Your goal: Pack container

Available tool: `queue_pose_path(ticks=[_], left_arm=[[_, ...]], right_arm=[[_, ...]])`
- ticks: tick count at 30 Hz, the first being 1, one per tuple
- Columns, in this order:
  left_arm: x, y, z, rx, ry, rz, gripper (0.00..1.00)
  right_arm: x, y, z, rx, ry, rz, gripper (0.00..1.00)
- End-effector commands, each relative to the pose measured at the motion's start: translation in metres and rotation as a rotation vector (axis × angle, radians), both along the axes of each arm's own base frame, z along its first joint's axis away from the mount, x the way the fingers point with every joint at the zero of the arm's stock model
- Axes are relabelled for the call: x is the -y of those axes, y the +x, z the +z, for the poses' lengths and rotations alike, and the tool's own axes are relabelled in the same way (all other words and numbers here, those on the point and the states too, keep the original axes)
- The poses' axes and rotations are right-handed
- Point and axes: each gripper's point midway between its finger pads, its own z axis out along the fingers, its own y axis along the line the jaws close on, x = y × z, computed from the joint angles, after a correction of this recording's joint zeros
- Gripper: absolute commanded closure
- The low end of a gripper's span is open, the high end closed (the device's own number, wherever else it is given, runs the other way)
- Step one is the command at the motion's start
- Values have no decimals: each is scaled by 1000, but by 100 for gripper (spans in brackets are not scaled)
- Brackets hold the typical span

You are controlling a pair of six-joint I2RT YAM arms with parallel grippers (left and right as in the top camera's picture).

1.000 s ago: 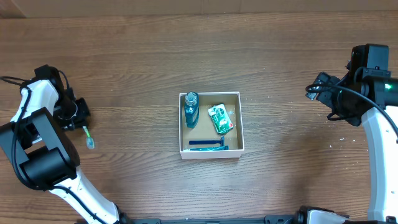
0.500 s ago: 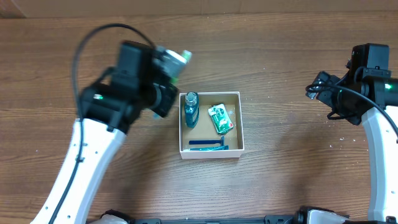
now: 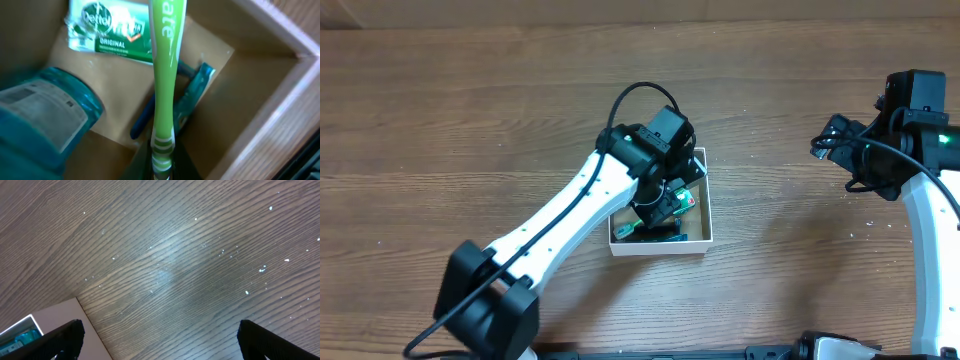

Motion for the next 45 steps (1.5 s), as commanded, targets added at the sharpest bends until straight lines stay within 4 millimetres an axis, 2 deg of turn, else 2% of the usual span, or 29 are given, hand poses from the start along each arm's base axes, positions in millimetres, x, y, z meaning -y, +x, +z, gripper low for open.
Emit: queue_pose_path(ticks=[1,5,6,7,9,12,14,17,18,20,21,22,24,26,28,31,34,37,39,42,45], left_arm=[[-6,5,-31,-34,86,9,96],[-4,7,-44,-47,97,8,96],[-3,8,-44,-44,96,8,93],[-3,8,-44,-44,96,8,73],[-4,7,-43,-46,97,9,59],[-5,6,-35,-49,102,46,61],[-2,6,-11,-25,82,61,61],[2,7,47,71,27,51,60],[-3,10,76,143,1,81,58],[-19,17,108,249,-14,187,54],[-37,23,129,311,-34,299,48],[-48,25,140,332,-58,365,45],[-72,32,156,356,-98,503,2],[-112,45,170,378,-132,703,0],[-139,55,174,388,-146,839,0],[-194,80,175,417,-165,1084,0],[-233,97,165,418,-156,1242,0],[-251,105,151,394,-123,1294,0],[-254,109,144,384,-102,1292,0],[-254,104,140,363,-71,1254,0],[-251,90,150,371,-63,1201,0]], right_arm=[[1,0,3,11,-2,0,0],[1,0,3,11,-2,0,0],[1,0,3,11,-2,0,0],[1,0,3,11,-2,0,0],[1,0,3,11,-2,0,0],[1,0,3,11,-2,0,0],[1,1,3,13,-2,0,0],[1,1,3,16,-3,0,0],[1,1,3,16,-2,0,0],[0,1,3,15,-3,3,0],[-5,3,4,19,-10,34,0],[-10,6,5,27,-17,67,0],[-26,14,8,58,-26,130,0],[-48,28,15,118,-66,224,0],[-66,41,21,171,-105,289,0],[-91,63,24,245,-122,357,0],[-97,84,14,266,-122,362,0],[-97,99,21,327,-131,350,0],[-97,100,23,333,-141,365,0],[-95,89,21,299,-139,368,0],[-92,74,42,334,-116,324,0]])
